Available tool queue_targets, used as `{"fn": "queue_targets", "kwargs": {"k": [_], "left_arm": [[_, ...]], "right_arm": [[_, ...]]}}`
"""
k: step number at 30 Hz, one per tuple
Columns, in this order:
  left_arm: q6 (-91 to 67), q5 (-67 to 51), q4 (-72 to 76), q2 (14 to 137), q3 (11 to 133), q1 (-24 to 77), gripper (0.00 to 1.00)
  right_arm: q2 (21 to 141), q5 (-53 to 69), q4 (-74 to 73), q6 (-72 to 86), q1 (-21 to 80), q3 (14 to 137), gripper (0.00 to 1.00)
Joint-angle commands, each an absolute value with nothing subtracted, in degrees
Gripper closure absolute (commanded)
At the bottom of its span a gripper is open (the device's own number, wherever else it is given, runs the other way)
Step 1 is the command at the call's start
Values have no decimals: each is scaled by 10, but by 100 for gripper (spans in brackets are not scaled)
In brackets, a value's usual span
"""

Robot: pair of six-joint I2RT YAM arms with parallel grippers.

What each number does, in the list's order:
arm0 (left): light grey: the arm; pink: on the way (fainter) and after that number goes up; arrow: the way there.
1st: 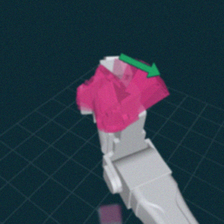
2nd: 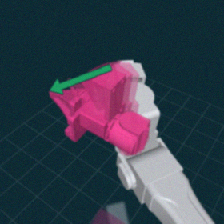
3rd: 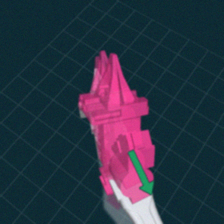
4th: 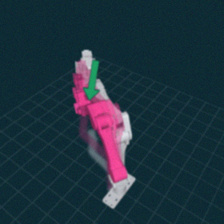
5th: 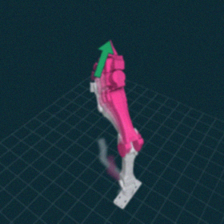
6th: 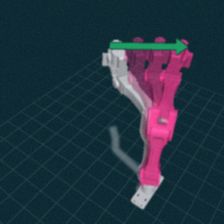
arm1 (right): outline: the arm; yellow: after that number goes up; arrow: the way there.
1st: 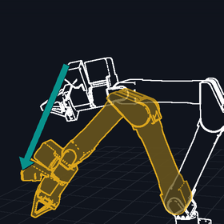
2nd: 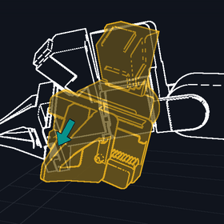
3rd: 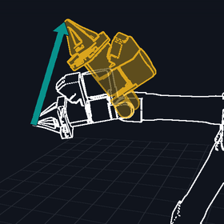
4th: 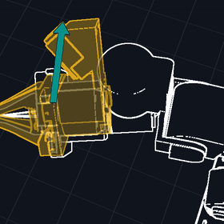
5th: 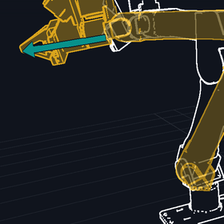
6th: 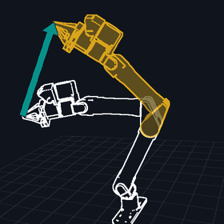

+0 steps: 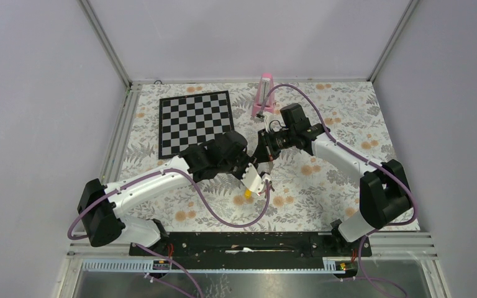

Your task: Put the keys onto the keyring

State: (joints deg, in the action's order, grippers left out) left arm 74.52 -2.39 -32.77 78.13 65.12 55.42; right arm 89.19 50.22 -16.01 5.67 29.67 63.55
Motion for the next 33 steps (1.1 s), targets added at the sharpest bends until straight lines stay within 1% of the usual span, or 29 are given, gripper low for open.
{"fn": "queue_targets", "kwargs": {"k": [1, 33], "left_arm": [[745, -28, -303, 783, 671, 556, 100], [773, -14, -314, 785, 640, 563, 100]], "right_arm": [[896, 512, -151, 63, 297, 646, 100], [904, 528, -138, 92, 284, 647, 100]]}}
